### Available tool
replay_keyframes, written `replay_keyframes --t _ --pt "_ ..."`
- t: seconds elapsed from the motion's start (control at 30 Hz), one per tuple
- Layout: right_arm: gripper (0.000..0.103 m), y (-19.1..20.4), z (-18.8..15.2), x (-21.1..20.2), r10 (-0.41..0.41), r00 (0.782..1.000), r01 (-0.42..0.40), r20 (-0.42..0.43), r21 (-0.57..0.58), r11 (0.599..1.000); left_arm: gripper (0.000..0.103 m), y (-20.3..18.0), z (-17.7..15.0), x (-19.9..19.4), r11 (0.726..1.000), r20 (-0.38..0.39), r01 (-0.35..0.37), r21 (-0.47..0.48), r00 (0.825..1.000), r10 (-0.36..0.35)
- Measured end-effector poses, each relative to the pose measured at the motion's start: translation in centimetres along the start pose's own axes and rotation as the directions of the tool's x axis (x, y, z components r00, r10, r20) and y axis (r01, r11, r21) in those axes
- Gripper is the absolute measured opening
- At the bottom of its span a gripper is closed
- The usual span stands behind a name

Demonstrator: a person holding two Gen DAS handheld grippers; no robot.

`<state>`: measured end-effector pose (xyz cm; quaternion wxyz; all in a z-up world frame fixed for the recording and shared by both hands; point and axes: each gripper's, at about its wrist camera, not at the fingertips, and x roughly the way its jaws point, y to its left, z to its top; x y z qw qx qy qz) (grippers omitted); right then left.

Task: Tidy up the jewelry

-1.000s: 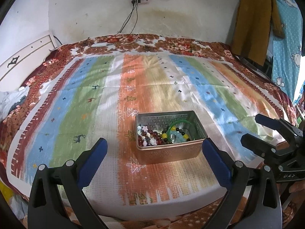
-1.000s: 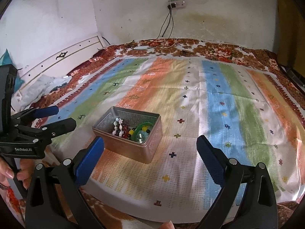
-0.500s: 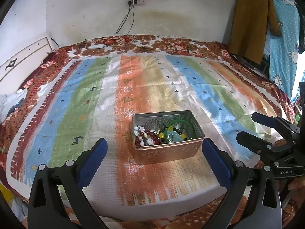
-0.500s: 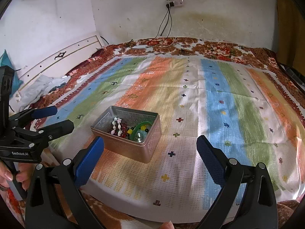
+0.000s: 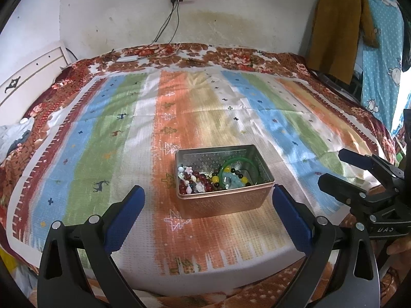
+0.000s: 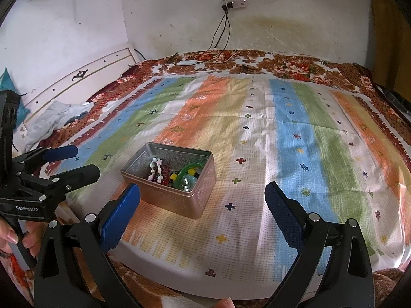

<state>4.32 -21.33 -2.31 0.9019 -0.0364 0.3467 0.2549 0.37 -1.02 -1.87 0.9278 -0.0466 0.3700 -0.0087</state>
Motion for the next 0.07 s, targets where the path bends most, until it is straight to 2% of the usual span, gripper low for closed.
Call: replay_keyframes --t 0.07 --pt "0.098 -0.02 0.01 0.01 -0.001 1.000 0.001 0.000 0.000 1.000 0.097 -0.04 -0.02 -0.01 1.000 0.002 -0.002 0.003 1.000 0.002"
